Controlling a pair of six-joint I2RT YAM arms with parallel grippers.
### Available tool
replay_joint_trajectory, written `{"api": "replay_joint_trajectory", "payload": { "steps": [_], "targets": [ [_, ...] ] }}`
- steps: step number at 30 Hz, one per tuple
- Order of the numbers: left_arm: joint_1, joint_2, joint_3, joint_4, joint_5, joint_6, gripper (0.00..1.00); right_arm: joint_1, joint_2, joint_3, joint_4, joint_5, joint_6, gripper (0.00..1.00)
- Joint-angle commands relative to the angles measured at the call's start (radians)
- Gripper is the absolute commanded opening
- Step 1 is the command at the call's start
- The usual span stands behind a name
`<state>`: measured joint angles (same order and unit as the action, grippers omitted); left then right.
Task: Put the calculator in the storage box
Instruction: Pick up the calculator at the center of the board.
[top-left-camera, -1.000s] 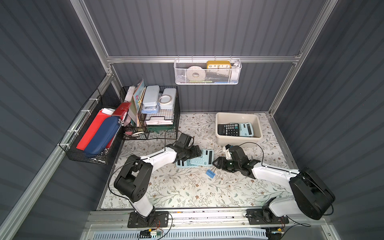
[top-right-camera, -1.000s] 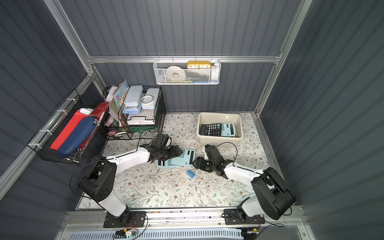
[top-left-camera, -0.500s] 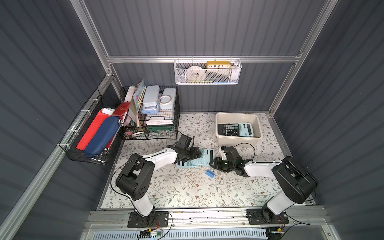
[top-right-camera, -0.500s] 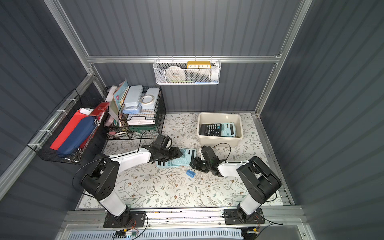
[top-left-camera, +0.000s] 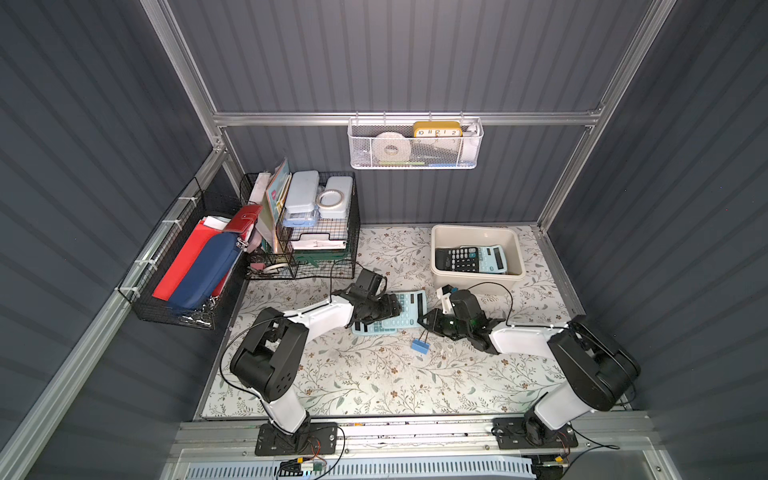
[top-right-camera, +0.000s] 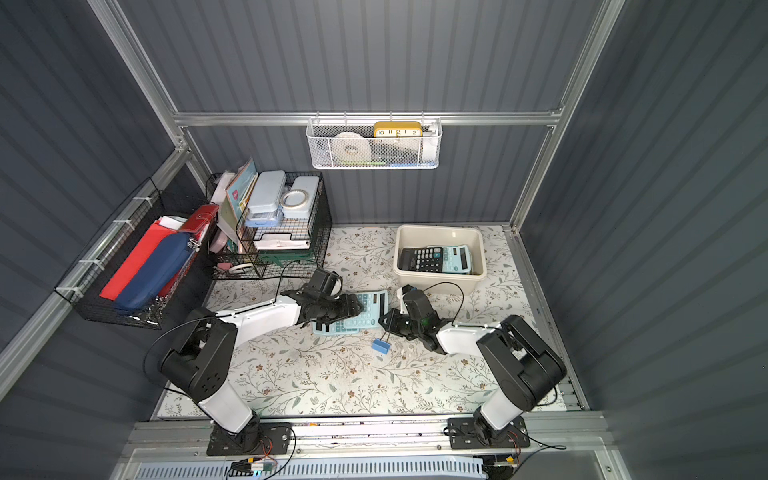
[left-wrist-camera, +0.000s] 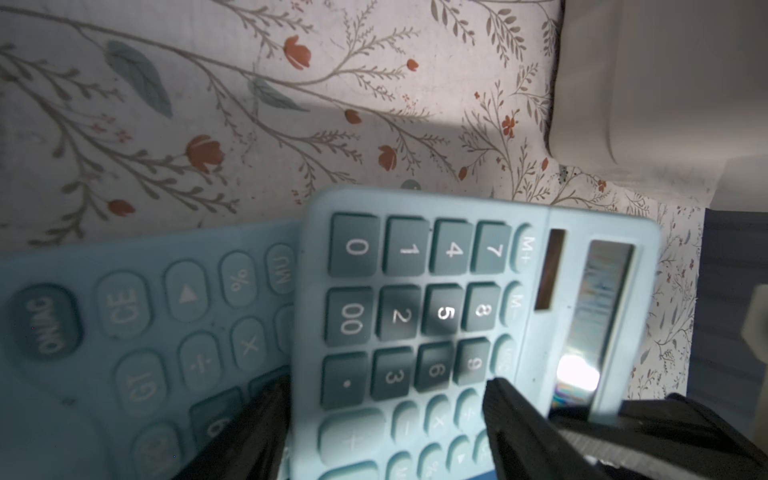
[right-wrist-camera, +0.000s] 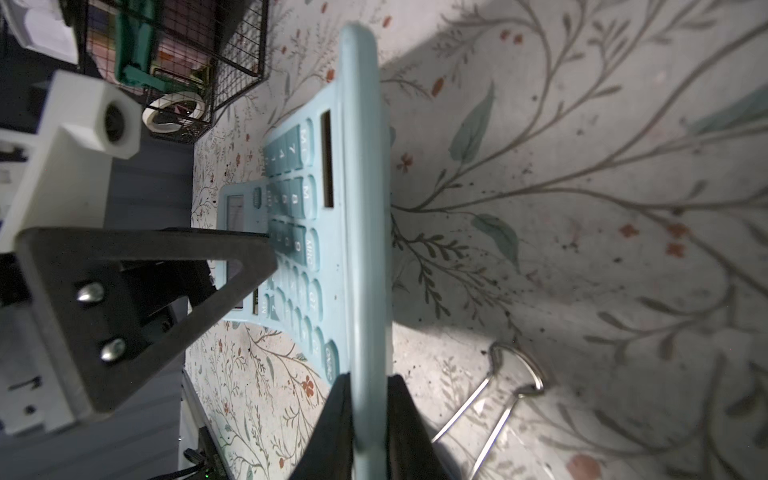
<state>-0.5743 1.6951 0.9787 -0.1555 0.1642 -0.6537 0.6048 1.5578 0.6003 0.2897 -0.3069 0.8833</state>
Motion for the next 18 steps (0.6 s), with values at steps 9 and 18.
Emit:
{"api": "replay_joint_trajectory", "payload": {
  "steps": [9,18],
  "targets": [
    [-0.001,-0.204,0.074,-0.128,-0.099,-0.02,0.84,0.004,-0.32,-0.045,-0.27,0.117,-0.045,0.0],
    [0.002,-0.368,0.091,-0.232,-0.215,-0.061,0.99,0.003,-0.61,0.023,-0.559,0.185,-0.099,0.0]
  ]
}}
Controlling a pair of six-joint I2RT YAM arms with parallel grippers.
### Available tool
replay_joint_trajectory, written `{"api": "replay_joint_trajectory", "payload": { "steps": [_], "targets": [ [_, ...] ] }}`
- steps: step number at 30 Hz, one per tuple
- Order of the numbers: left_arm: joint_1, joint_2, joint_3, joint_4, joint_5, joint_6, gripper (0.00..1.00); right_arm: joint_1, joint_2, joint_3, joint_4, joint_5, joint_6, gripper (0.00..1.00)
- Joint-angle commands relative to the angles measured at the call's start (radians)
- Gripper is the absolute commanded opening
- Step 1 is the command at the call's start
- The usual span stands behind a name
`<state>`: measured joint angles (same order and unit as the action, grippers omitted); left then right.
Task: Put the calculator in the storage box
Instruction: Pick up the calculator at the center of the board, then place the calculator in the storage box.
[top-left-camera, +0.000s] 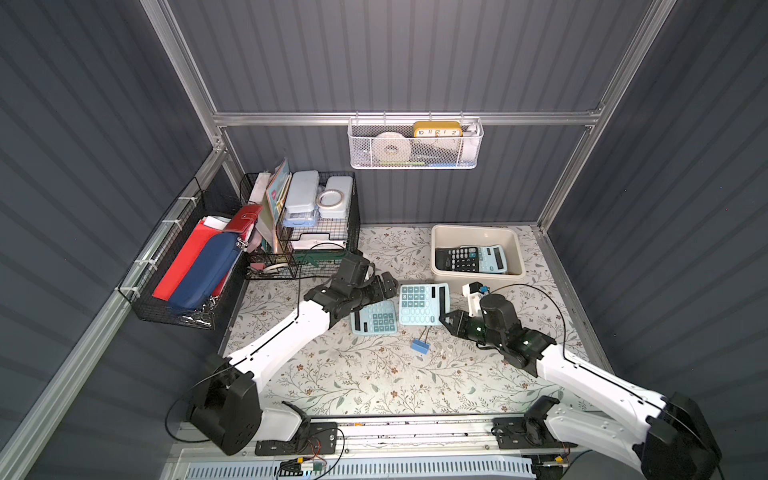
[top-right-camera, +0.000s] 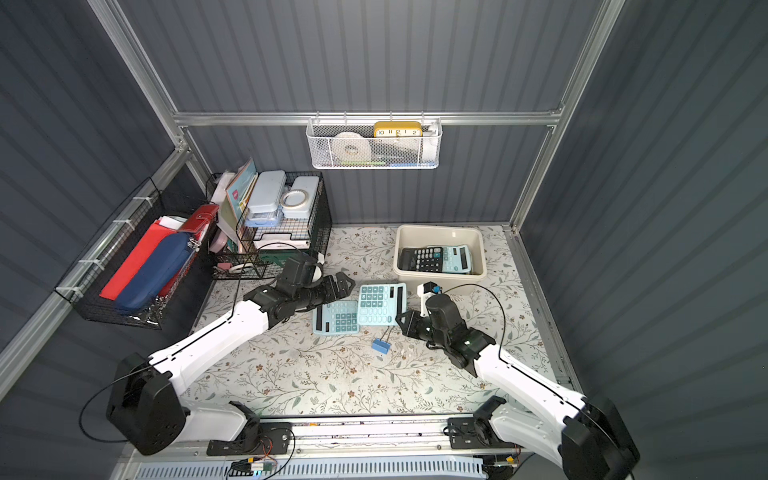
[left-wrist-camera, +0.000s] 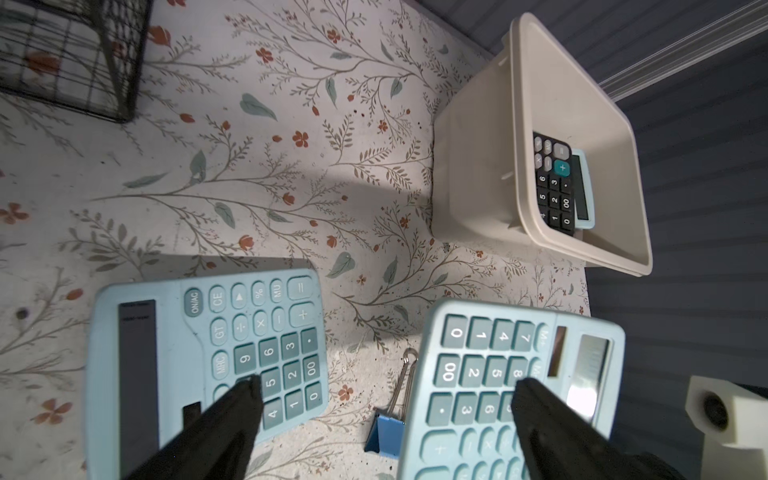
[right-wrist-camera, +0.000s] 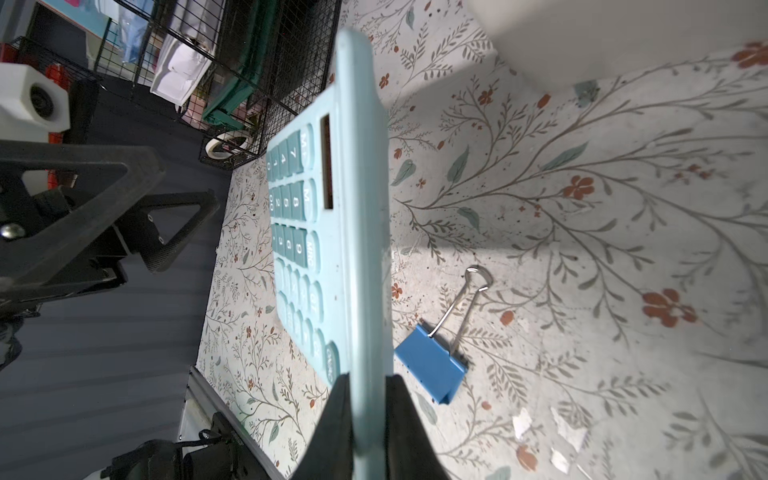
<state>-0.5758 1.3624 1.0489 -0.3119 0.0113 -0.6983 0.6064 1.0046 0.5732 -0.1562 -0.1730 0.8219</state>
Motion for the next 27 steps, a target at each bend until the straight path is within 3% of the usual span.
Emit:
{"api": "replay_joint_trajectory", "payload": {
  "steps": [1,6,13,20,27],
  "targets": [
    [0.004,-0.045,0.023,-0.082,-0.075,-0.016,0.99,-0.001,-0.08,0.062,-0.137,0.065,-0.046,0.0],
    [0.006,-0.075,0.04,-0.11,-0.13,-0.017,0.99,-0.086,-0.13,0.188,-0.287,0.048,-0.097,0.0],
    [0.005,-0.062,0.043,-0.118,-0.148,-0.017,0.99,-0.335,-0.104,0.344,-0.412,-0.151,-0.192,0.0],
    [0.006,-0.045,0.045,-0.114,-0.149,-0.014,0.99,-0.566,-0.009,0.5,-0.529,-0.245,-0.298,0.0],
    [0.007,-0.037,0.05,-0.119,-0.152,-0.005,0.99,-0.683,0.141,0.629,-0.618,-0.23,-0.382,0.0]
  ]
}}
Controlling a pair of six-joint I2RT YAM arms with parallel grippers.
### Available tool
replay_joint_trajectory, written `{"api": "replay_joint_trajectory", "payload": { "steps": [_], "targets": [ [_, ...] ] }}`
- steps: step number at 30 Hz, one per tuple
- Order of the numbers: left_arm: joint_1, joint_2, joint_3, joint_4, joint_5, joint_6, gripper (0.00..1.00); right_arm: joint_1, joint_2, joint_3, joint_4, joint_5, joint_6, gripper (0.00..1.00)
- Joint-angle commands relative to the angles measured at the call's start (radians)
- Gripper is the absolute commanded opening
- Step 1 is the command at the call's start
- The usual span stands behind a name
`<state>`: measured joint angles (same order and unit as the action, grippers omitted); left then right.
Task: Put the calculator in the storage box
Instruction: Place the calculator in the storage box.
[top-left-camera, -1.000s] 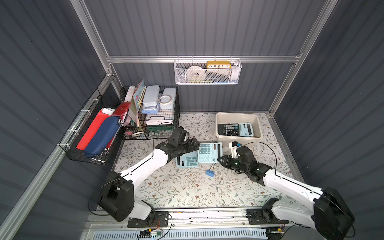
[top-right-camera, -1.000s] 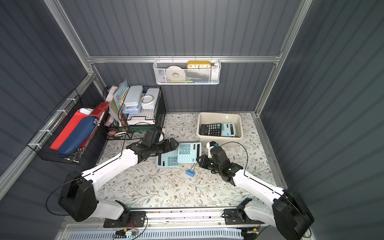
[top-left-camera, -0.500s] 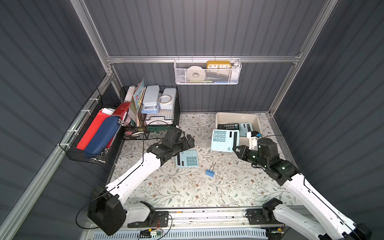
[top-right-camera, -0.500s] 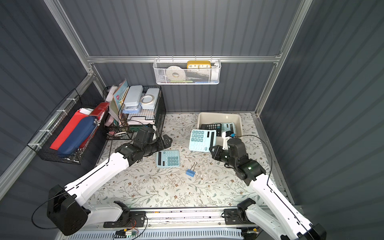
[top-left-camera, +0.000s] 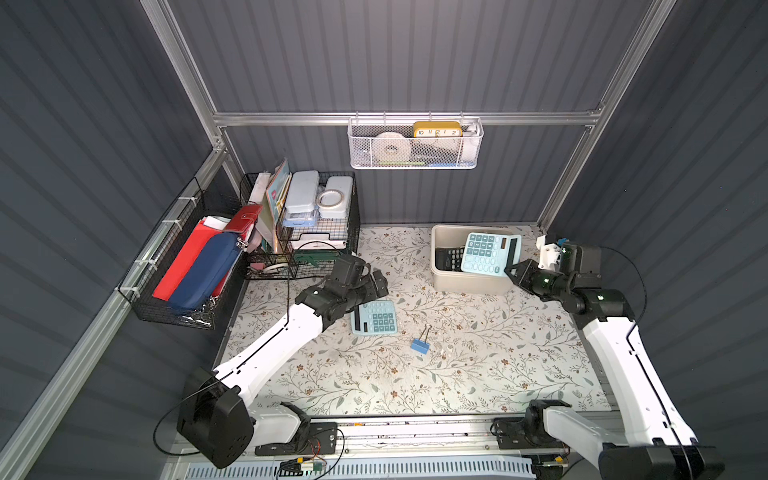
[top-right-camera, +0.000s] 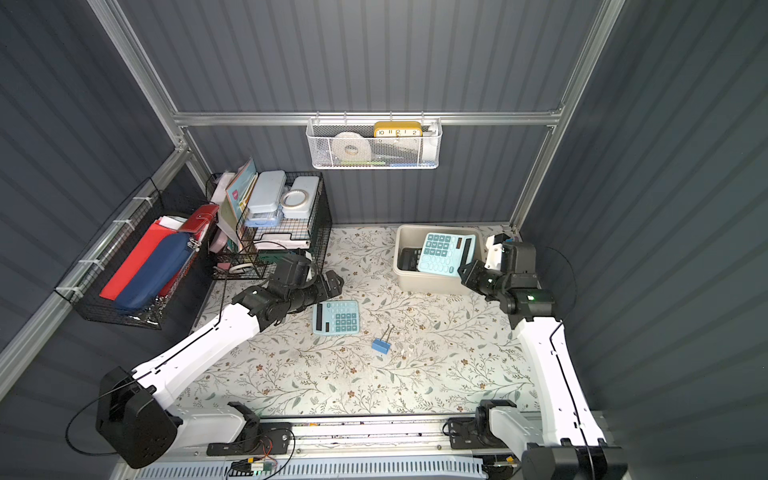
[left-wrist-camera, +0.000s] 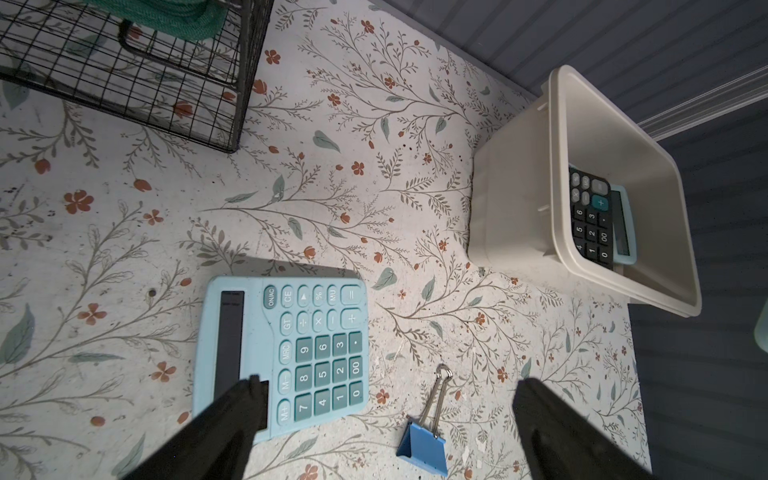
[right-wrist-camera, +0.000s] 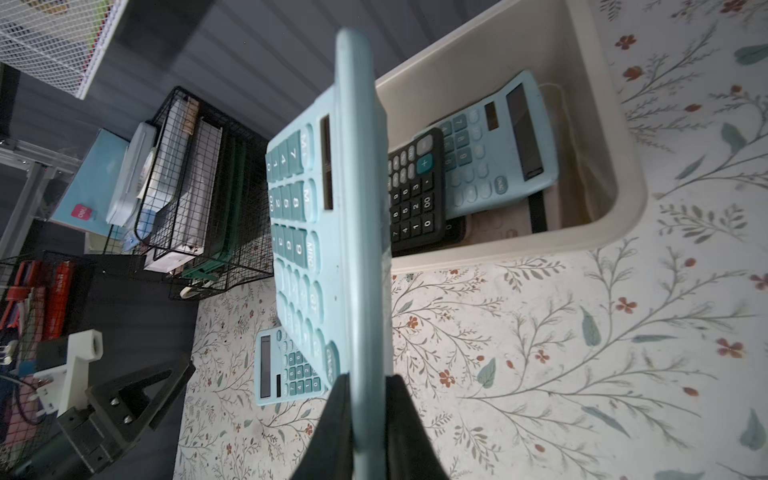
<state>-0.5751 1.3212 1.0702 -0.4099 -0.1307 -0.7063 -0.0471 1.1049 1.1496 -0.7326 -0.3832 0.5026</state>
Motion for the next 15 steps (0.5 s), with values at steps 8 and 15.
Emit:
{"api": "replay_joint_trajectory", "payload": {
  "steps": [8,15],
  "targets": [
    [0.009,0.015,0.028,-0.023,-0.014,0.016,0.99,-0.081,0.27,0.201,-0.125,-0.049,-0.128,0.0],
    [0.012,0.012,0.004,-0.01,-0.007,0.018,0.99,-0.106,0.42,0.309,-0.165,-0.06,-0.153,0.0]
  ]
}}
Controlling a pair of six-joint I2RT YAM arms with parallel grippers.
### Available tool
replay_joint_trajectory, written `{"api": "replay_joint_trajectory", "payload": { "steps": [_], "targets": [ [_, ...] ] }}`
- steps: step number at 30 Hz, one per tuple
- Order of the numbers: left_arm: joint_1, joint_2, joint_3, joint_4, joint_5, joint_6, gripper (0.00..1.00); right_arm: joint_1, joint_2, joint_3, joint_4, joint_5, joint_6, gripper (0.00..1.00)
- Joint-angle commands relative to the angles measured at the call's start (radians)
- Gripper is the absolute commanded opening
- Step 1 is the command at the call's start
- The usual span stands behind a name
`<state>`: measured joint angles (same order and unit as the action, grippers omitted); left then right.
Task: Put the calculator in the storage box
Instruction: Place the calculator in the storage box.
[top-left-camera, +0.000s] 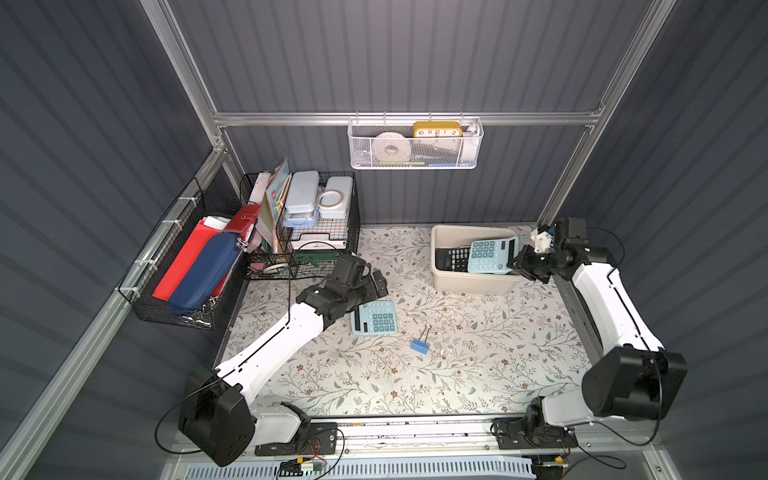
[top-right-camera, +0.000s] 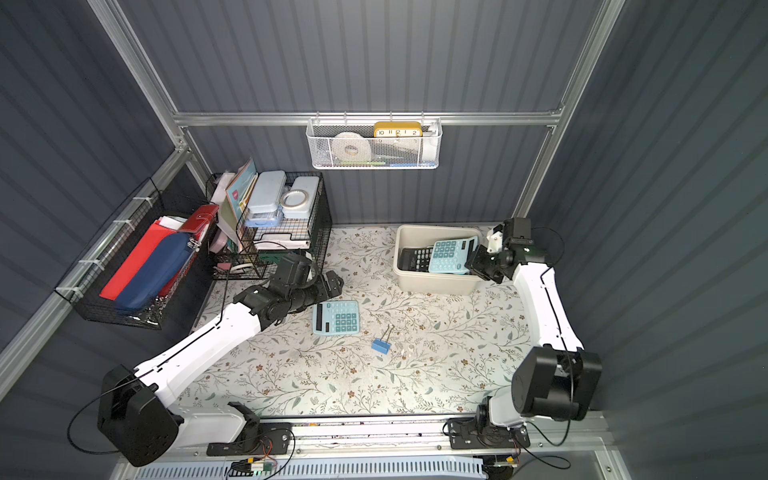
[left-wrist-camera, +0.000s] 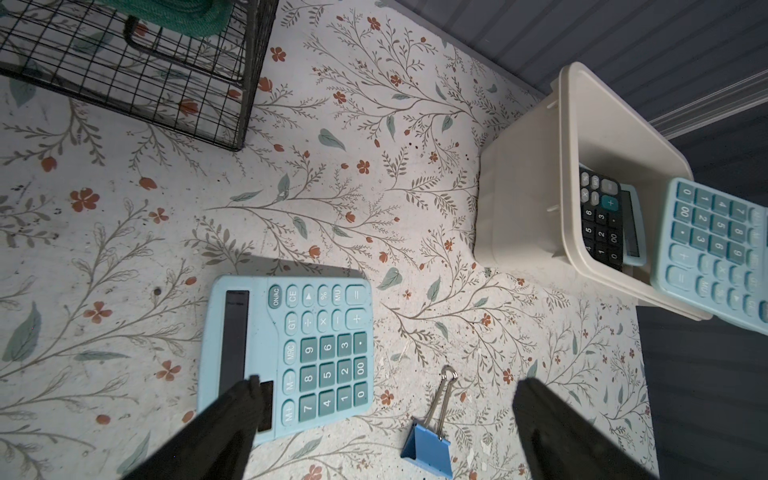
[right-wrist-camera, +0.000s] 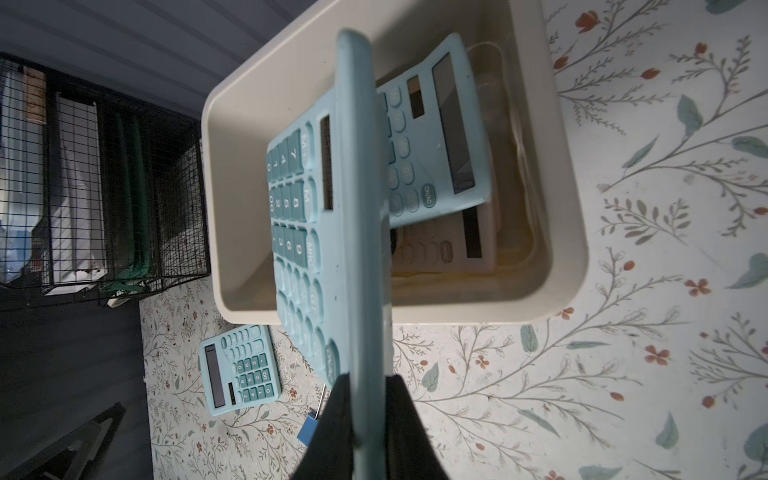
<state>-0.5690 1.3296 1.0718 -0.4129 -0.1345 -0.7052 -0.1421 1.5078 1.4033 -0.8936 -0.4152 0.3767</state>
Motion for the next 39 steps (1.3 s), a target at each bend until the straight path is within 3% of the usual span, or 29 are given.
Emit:
{"api": "replay_joint_trajectory", "payload": {
  "steps": [1,14,28,39],
  "targets": [
    [0.006,0.003,0.001,-0.006,-0.004,0.019,0.99,-0.012,0.033,0.063,0.004,-0.035,-0.024,0.0],
    [0.013,-0.006,-0.021,-0.001,-0.01,0.021,0.99,-0.044,0.23,0.173,0.001,-0.068,-0.046,0.0],
    [0.015,0.005,-0.024,-0.004,-0.013,0.014,0.99,-0.059,0.353,0.266,-0.058,-0.047,-0.091,0.22],
    [0.018,-0.025,-0.056,-0.033,-0.022,-0.012,0.99,-0.059,0.296,0.303,-0.081,0.063,-0.073,0.33]
  ]
}}
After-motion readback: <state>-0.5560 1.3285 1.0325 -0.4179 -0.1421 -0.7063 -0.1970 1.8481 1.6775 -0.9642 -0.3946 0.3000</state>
